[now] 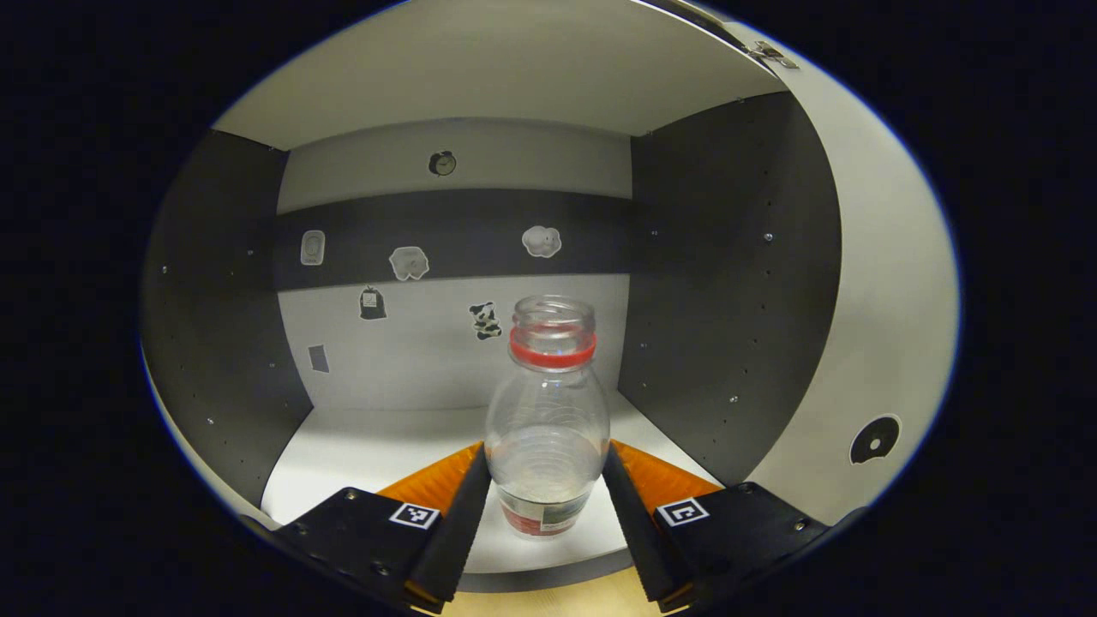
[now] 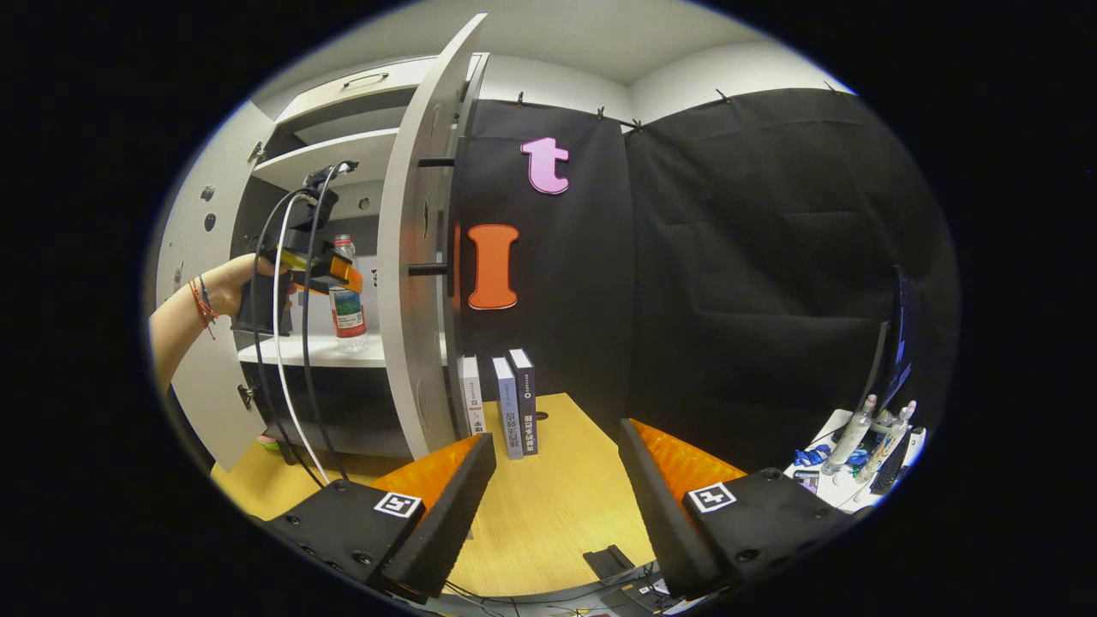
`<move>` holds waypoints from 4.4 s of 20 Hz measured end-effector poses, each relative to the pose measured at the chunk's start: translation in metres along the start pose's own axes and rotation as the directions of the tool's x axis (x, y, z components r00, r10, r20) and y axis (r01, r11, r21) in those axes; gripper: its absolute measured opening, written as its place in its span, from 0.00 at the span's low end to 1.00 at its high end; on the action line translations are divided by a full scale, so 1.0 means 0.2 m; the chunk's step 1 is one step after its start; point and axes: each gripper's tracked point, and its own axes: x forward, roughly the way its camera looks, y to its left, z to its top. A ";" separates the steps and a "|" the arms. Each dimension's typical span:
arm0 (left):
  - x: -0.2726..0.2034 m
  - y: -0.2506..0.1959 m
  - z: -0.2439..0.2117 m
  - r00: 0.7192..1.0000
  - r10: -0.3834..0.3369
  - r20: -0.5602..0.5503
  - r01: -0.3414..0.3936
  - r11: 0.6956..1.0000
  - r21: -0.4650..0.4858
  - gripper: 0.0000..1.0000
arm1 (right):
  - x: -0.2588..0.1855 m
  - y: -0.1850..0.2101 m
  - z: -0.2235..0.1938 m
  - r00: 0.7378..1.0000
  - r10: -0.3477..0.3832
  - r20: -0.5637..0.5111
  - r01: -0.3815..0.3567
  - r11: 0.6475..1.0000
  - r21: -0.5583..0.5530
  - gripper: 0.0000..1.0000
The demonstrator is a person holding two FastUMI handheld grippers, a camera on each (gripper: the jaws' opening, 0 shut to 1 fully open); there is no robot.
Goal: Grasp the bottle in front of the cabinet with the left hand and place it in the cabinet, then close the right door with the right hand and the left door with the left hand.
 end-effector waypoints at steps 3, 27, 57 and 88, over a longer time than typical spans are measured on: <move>0.01 0.02 0.00 1.000 0.012 0.008 -0.012 1.000 -0.013 0.80 | 0.01 -0.01 0.00 1.000 -0.004 -0.003 0.004 1.000 0.000 0.97; -0.75 0.09 0.10 0.961 0.060 0.268 -0.038 0.995 -0.088 0.93 | 0.29 0.24 0.04 0.984 0.177 -0.024 -0.178 0.984 -0.005 0.96; -1.69 0.50 -0.10 0.934 0.131 0.333 -0.088 0.986 -0.142 0.93 | 0.21 0.87 0.05 0.967 0.256 -0.008 -0.256 0.964 -0.077 0.95; -2.13 1.31 -0.43 0.833 0.491 0.254 -0.445 0.868 -0.221 0.95 | 0.06 1.06 0.21 0.923 0.385 0.019 -0.380 0.916 -0.124 0.96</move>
